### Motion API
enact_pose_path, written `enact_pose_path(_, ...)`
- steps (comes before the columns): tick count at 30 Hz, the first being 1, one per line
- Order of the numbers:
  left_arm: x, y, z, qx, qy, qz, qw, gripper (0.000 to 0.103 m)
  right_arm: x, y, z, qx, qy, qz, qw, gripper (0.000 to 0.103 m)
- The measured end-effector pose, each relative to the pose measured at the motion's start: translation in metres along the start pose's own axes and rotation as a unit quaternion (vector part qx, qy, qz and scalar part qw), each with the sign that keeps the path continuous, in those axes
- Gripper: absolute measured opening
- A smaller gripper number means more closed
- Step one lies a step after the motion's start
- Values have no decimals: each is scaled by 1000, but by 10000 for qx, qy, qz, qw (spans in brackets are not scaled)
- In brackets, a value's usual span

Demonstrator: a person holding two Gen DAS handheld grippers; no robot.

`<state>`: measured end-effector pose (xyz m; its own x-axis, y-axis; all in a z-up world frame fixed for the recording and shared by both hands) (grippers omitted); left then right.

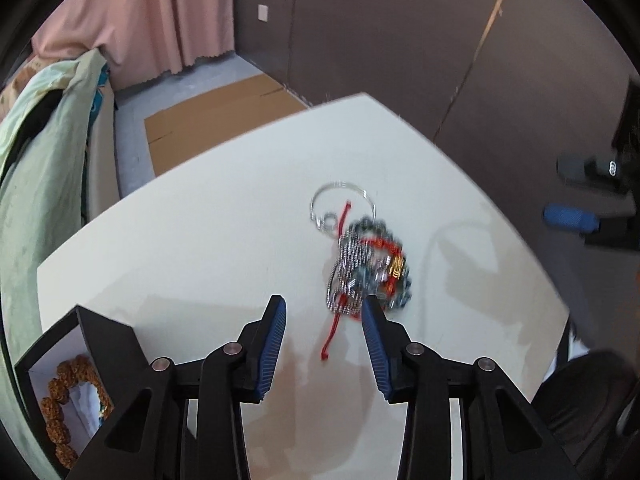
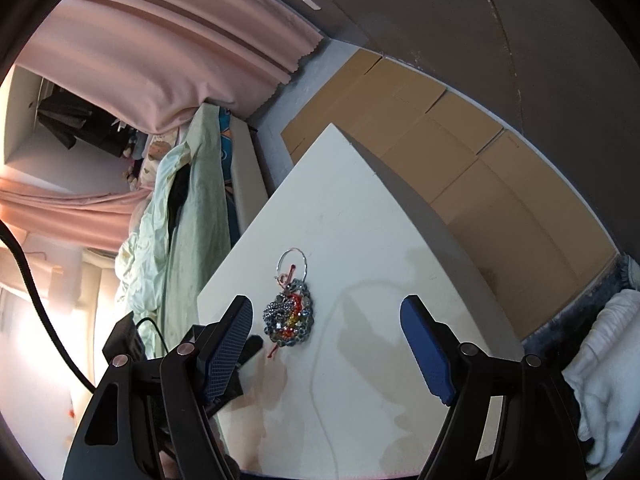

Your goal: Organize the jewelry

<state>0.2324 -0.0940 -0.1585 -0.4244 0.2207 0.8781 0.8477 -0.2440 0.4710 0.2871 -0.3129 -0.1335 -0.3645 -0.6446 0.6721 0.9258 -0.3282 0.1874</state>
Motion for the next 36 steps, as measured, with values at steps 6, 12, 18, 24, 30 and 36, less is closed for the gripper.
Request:
enact_pose_path(6,-8,-6,-9,-147,-81,55,9998,41,-1,1,1,8,-1,19,10000,78)
enact_pose_path(12,-19,4,-11,-77,-122,3,9999,29,-3,0,1,46,-54,43,10000,78)
enact_pose_path(18,-19,5,-14,12,-452,-128,9989,14,-2,2,-3,2,-79,-10,10000,78)
enact_pose_path(24,-3,6,-9,68,-387,-295,9988,7,-7,-1,-1,105,-107,77,9999,78)
enact_pose_path(30,20,10,1,280,-509,-551,9968,7,-16,-3,2,188,-209,155,9995,78)
enact_pose_path(36,51,23,3,497,-680,-995,9915,7,-29,-8,8,312,-302,293,9986,78)
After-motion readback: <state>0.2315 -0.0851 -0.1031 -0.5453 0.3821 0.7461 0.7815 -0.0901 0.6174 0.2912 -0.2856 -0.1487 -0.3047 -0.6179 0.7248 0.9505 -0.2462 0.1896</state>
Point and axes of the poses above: each gripper's, at about its wrist camera, not at the fingertips, and x roughly against the way its jaws point, z to its left, y to its top, the point moved 6 cm from there along -x, roughly the way its jaws point, and after that the axes turned 4 degrees about -x, right-handed, at the moved point
